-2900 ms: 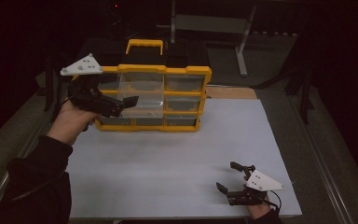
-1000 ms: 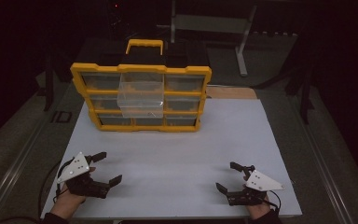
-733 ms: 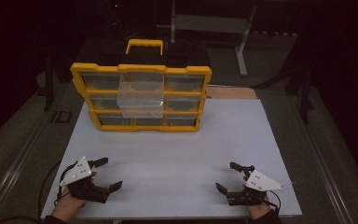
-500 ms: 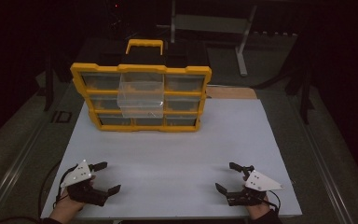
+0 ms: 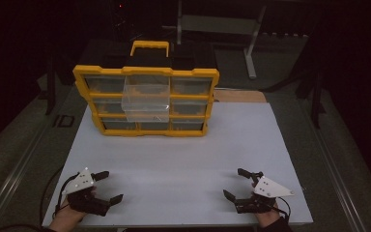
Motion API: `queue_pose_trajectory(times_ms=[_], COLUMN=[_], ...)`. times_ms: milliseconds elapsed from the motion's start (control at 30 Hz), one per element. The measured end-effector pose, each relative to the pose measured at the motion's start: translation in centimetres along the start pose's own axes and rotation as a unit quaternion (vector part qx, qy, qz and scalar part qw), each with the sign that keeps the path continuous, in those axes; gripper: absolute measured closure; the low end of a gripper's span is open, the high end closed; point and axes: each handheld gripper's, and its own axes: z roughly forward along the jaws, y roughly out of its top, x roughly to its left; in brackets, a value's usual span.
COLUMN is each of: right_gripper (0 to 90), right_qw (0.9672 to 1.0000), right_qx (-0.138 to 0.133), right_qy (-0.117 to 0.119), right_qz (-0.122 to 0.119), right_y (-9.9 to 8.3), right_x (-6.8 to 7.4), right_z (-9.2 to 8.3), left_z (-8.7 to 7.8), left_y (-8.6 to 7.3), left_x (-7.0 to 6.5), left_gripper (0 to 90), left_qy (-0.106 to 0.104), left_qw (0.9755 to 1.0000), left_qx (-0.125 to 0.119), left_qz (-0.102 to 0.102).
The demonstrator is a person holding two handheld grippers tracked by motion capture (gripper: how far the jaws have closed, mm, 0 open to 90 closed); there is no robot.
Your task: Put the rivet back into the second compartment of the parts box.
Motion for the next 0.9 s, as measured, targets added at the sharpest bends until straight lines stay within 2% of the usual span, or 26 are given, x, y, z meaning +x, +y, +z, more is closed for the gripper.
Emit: queue_pose_trajectory(times_ms=[33,67,200,267,333,600,767,900], right_gripper=[11.1,11.1,11.1,11.1,11.1,11.1,11.1,11.1], right_qw=[1.0,1.0,1.0,1.0,1.0,1.0,1.0,0.9999], right_qx=[0.001,0.001,0.004,0.005,0.005,0.006,0.008,0.011], right_qy=[0.0,0.0,-0.002,0.0,0.001,0.0,0.001,0.001], right_qz=[0.0,0.0,-0.002,-0.002,-0.002,-0.005,-0.001,-0.001], right_y=[-0.01,-0.01,-0.02,-0.03,-0.03,-0.04,-0.11,-0.21], right_x=[0.0,0.0,0.03,0.06,0.09,0.1,0.07,0.03], right_z=[0.02,0.02,0.08,0.14,0.17,0.18,0.25,0.38], left_z=[0.13,0.13,0.38,0.2,0.11,0.2,0.16,0.2], left_y=[-0.07,-0.07,-0.17,-0.03,0.0,-0.09,-0.1,-0.09], left_x=[0.09,0.09,0.02,0.04,0.02,-0.19,-0.1,-0.25], left_gripper=[0.0,0.0,0.0,0.0,0.0,0.0,0.0,0.0], left_qy=[0.011,0.011,0.032,0.043,0.051,0.053,0.053,0.057], left_qw=[0.9999,0.9999,0.9993,0.9986,0.9983,0.9985,0.9984,0.9983], left_qx=[0.0,0.0,0.011,0.002,0.0,-0.001,-0.005,-0.003], left_qz=[-0.008,-0.008,-0.016,-0.032,-0.028,-0.016,-0.019,-0.012])
